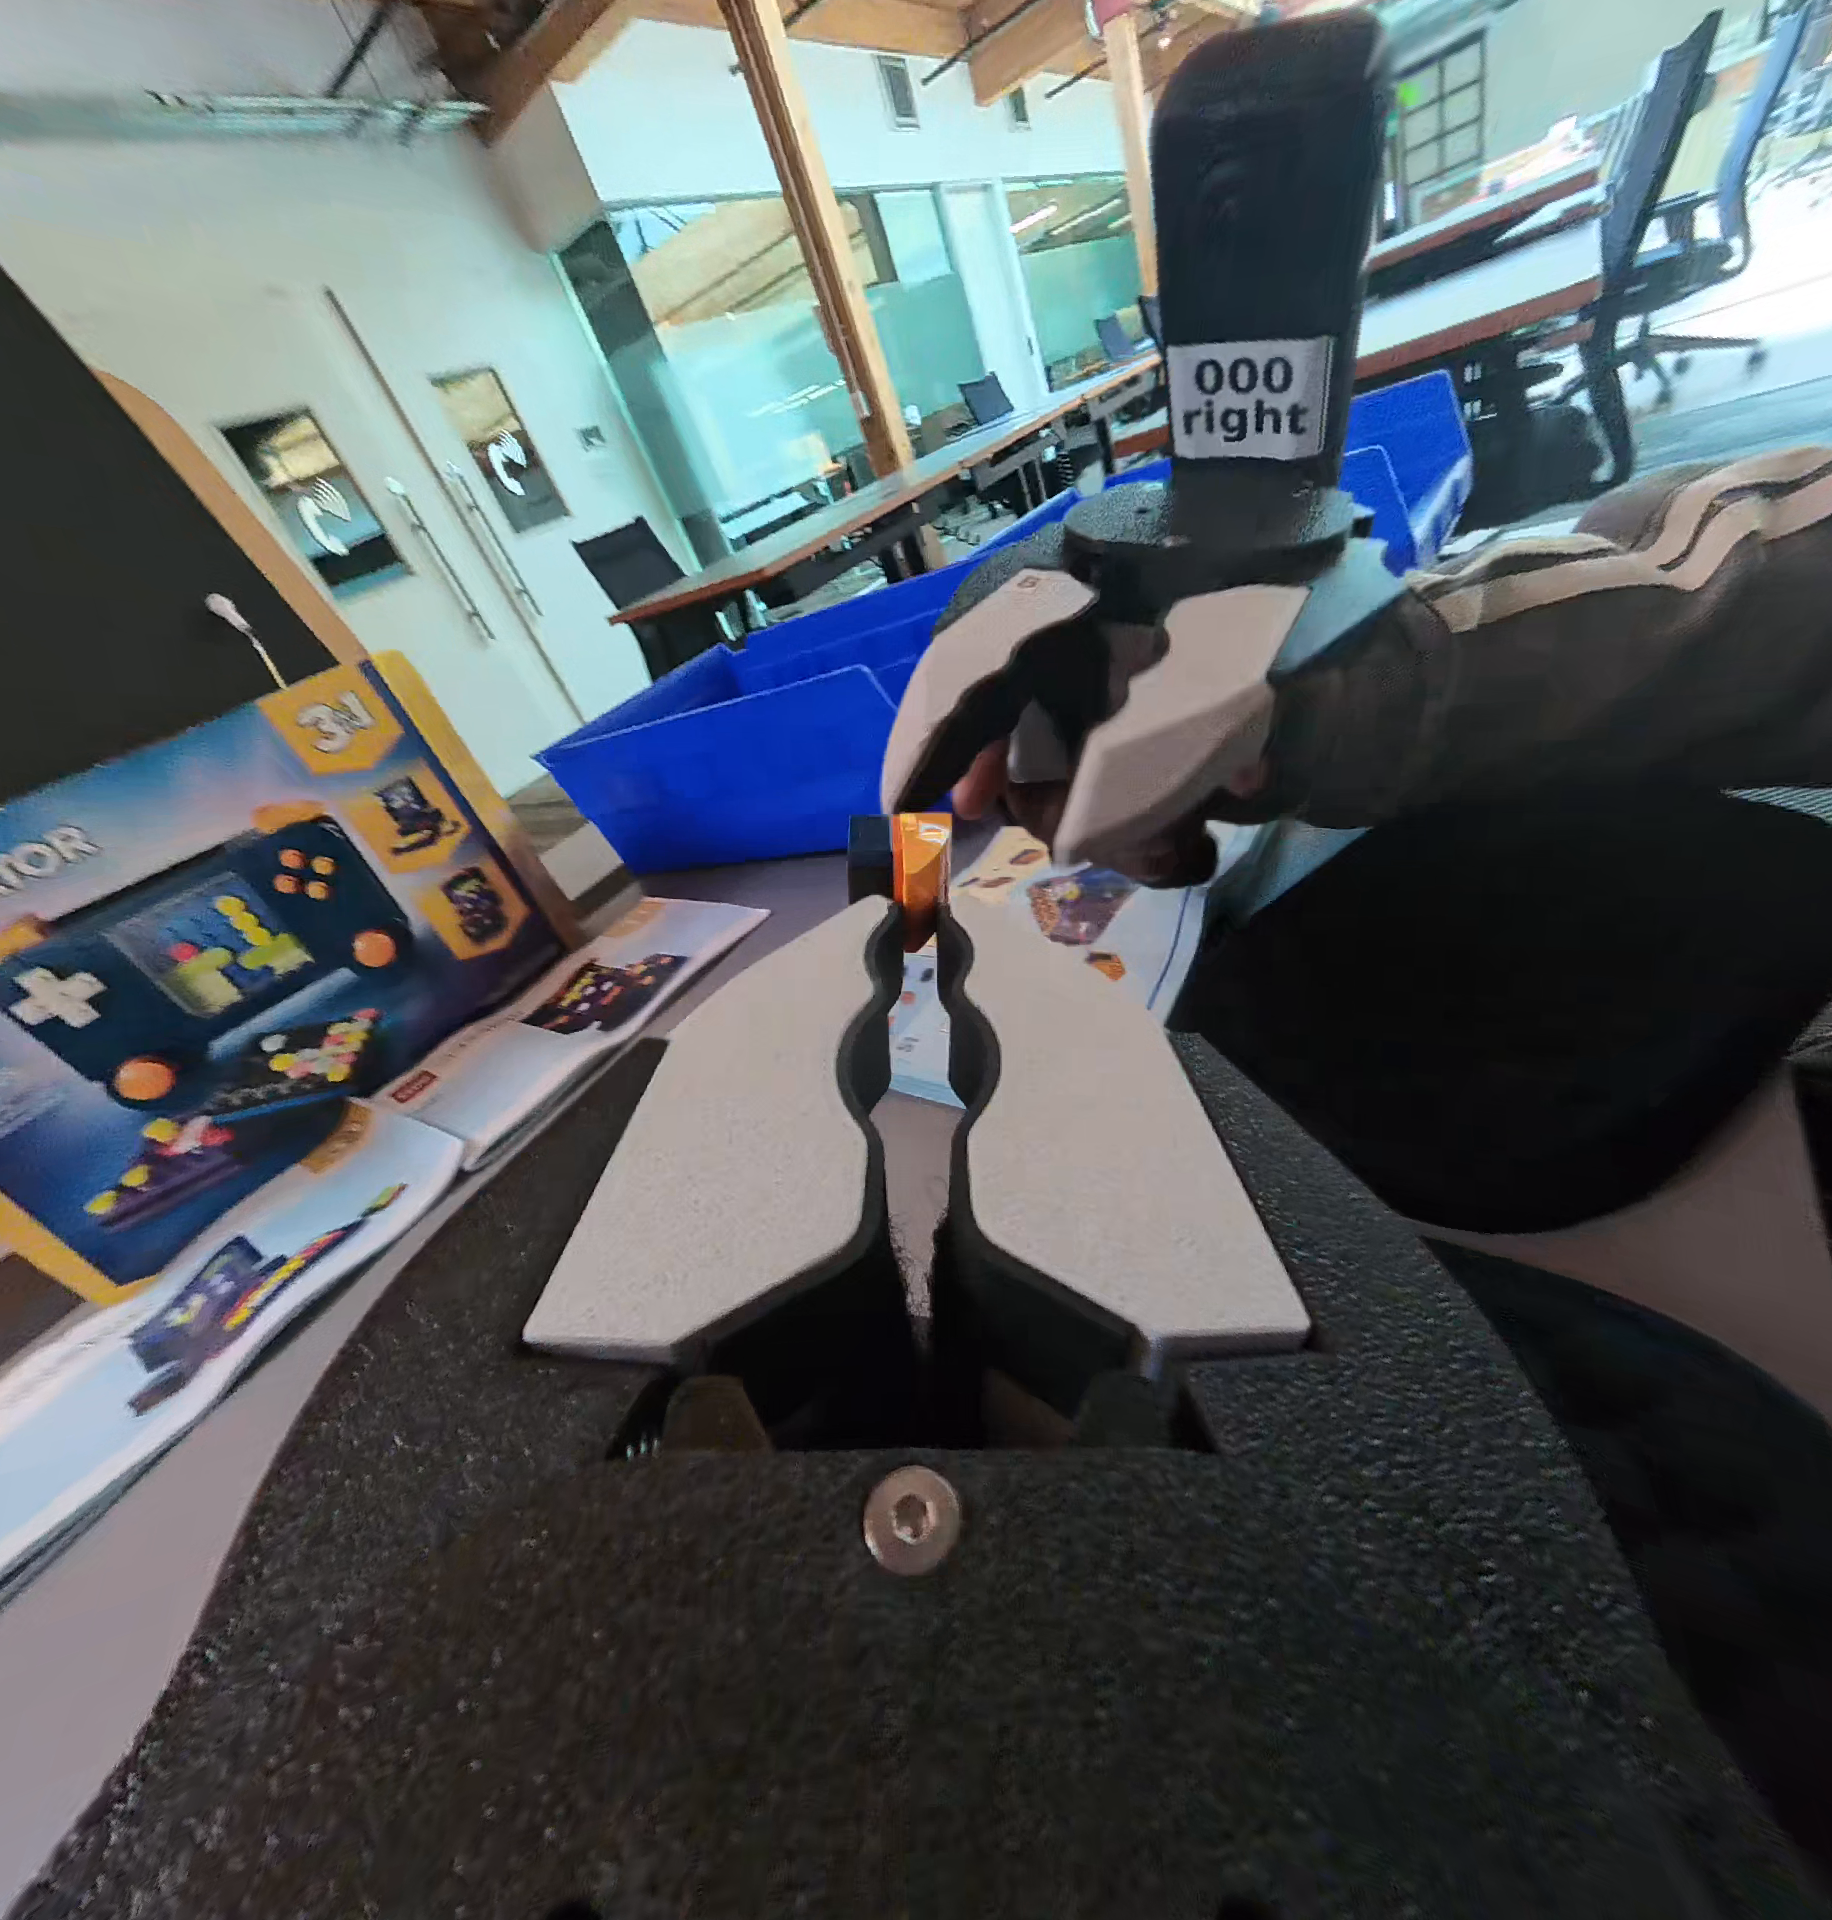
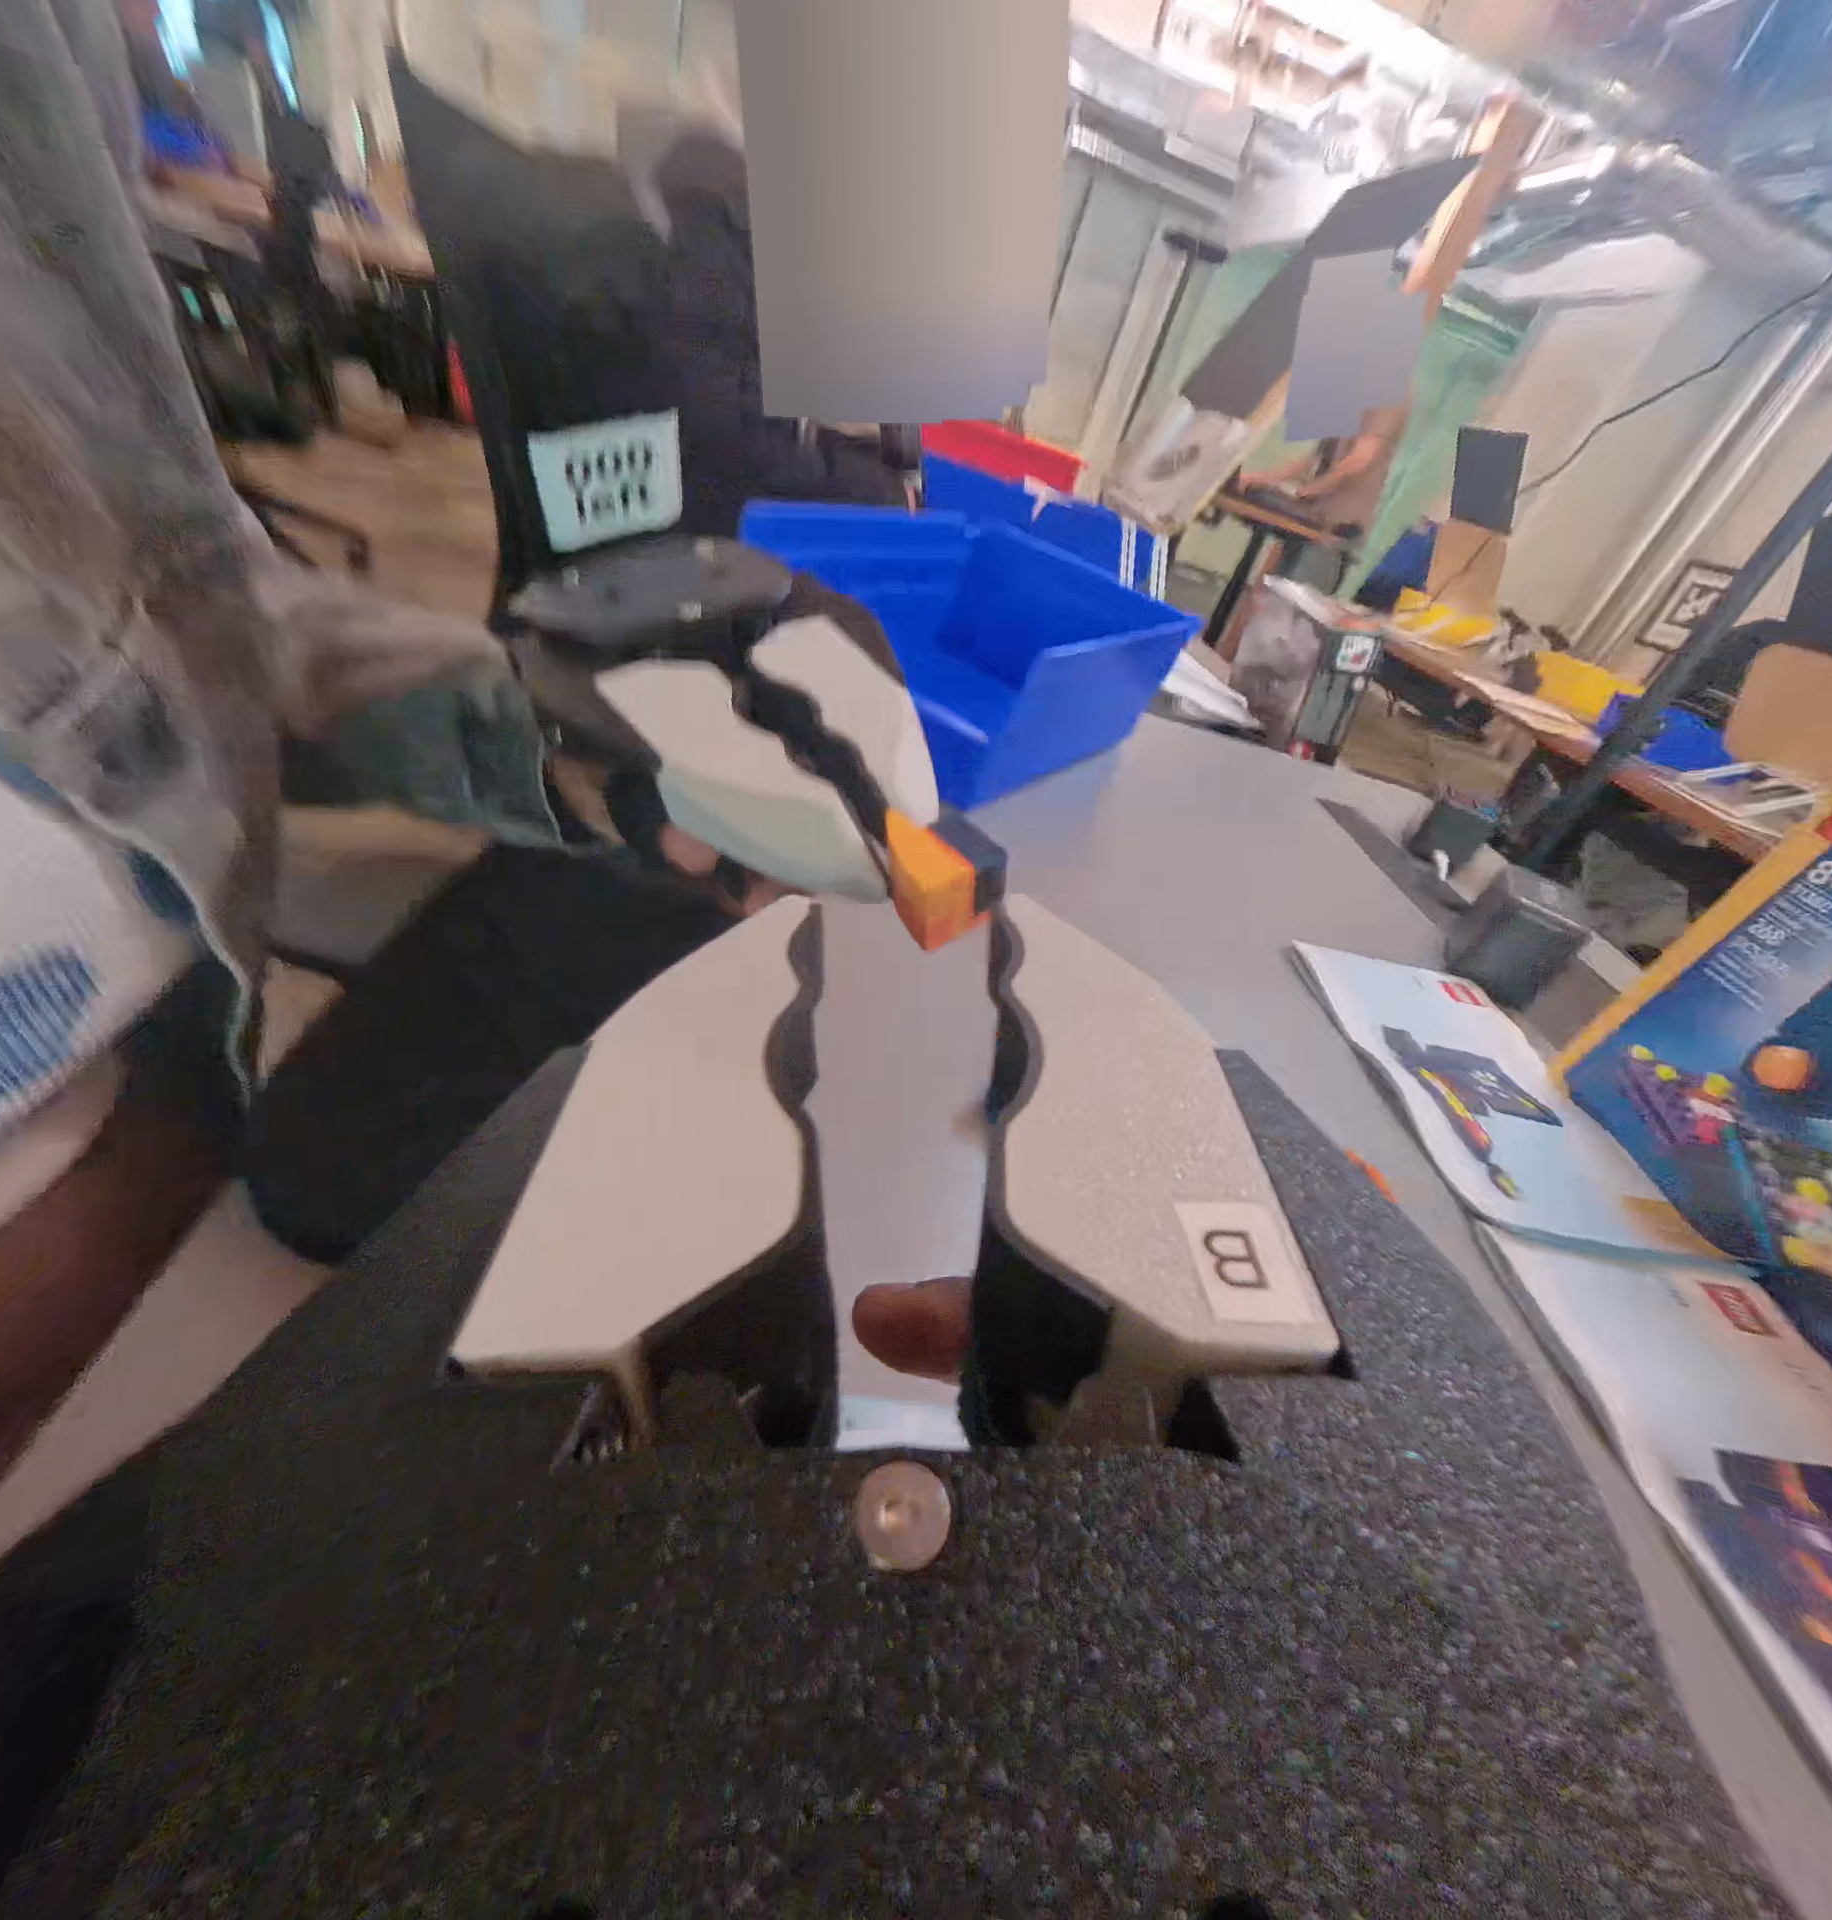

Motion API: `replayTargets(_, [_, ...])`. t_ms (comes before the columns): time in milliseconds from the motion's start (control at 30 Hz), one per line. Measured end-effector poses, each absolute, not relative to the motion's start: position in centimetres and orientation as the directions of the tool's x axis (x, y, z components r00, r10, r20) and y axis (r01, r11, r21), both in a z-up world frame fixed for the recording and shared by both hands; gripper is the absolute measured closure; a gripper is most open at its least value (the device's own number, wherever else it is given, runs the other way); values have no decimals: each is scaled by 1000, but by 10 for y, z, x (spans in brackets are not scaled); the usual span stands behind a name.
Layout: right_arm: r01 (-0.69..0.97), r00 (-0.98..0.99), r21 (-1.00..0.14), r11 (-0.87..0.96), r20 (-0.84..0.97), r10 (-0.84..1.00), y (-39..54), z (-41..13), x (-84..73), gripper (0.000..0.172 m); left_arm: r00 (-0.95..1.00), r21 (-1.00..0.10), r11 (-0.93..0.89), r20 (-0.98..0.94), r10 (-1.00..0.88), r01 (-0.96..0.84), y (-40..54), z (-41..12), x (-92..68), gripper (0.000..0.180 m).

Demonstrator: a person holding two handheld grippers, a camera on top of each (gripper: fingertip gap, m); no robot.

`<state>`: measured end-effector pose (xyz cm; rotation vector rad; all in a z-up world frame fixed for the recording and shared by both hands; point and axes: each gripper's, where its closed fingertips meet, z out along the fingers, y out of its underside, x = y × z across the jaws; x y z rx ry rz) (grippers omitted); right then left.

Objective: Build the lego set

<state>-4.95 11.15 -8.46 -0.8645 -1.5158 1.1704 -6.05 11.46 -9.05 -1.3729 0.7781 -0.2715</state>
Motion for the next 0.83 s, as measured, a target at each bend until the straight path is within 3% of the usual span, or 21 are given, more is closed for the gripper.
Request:
replayTargets(100, [-46,-177,-967,250,254,951,120,-79,-52,160,740,-933,240,-358,-569,-267,115,-88,-61,176])
replayTargets(267, [9,-157,-975,222,218,963,116,-85,-61,140,761,-923,268,-380,-527,-275,116,-85,-60,175])
replayTargets(400, [17,-34,-995,-102,-102,994,118,-75,-67,139,791,-851,324,-512,-336,-413,118,-76,-65,176])
replayTargets(567, [-92,-36,-884,-458,-457,889,108,-69,-67,145,788,-779,380,-591,-176,-499,114,-66,-59,176])
replayTargets(833, [-251,-169,-744,-619,-596,785,102,-50,-62,145,818,-798,434,-539,-202,-419,106,-56,-54,176])
